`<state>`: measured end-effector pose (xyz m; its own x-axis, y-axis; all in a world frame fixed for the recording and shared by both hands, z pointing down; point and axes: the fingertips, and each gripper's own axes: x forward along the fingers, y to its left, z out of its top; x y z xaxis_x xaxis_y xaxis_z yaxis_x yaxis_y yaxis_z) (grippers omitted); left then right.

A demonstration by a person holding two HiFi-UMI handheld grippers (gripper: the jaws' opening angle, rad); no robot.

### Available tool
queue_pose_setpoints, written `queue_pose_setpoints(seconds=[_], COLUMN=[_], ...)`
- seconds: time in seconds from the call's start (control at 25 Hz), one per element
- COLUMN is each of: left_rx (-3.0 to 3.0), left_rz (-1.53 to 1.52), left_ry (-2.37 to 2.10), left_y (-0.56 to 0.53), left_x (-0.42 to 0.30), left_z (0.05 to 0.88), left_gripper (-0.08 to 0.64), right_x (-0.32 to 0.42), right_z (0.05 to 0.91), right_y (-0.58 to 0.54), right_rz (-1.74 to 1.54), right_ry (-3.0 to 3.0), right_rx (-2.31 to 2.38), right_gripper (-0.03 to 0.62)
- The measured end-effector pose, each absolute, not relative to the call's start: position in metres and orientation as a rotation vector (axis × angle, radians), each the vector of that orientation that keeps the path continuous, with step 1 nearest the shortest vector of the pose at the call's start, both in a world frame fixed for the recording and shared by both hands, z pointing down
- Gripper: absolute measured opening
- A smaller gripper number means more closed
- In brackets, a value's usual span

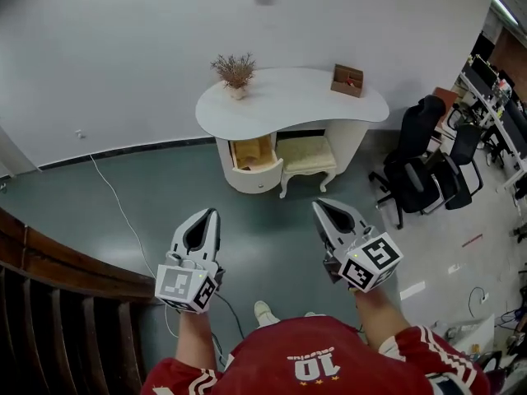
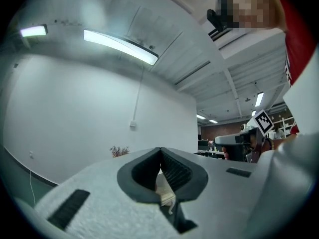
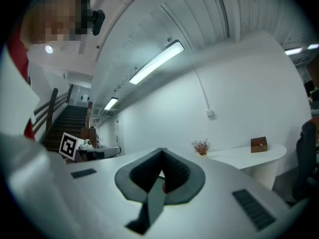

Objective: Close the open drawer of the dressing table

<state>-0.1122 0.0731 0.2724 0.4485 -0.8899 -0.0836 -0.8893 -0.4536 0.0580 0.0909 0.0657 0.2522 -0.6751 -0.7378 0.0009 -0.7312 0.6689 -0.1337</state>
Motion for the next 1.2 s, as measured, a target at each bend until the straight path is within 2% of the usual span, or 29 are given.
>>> queue_pose_setpoints(seconds=[0.32,0.6,0.84,1.04,1.2], left_rx=[2.660,2.639,2.738,2.746,2.773], left_rz=[-0.169,-0.196,-0.015,0.052,-0.030], left_ry=[-1.621,-1.648,-1.671,-1.659,-1.588], left_y=[0.021,-0.021,-0.048,-0.062,-0.074], left_x=[-0.109,-0.100,-0.076,-0.090,-0.105], left_z=[0.287,0.267,0.255,0.264,0.256], left_gripper=[0.005,0.005,0.005,0.005,0.005], right_x=[0.090,0.091,0.084,0.061,0.040], right_z=[0.266,0.236,0.231,0.239,0.240], right_y=[0.012,-0.041,-0.078,-0.095,-0.101], right_rz=[-0.173,-0.087,-0.065,-0.077,-0.093], right_ry=[2.810,2.770,2.816,2.834,2.806], right_rx=[-1.286,-1.197,-1.056,-1.067,-1.074], right_gripper=[0.005,0.005,0.006,0.006,0.153])
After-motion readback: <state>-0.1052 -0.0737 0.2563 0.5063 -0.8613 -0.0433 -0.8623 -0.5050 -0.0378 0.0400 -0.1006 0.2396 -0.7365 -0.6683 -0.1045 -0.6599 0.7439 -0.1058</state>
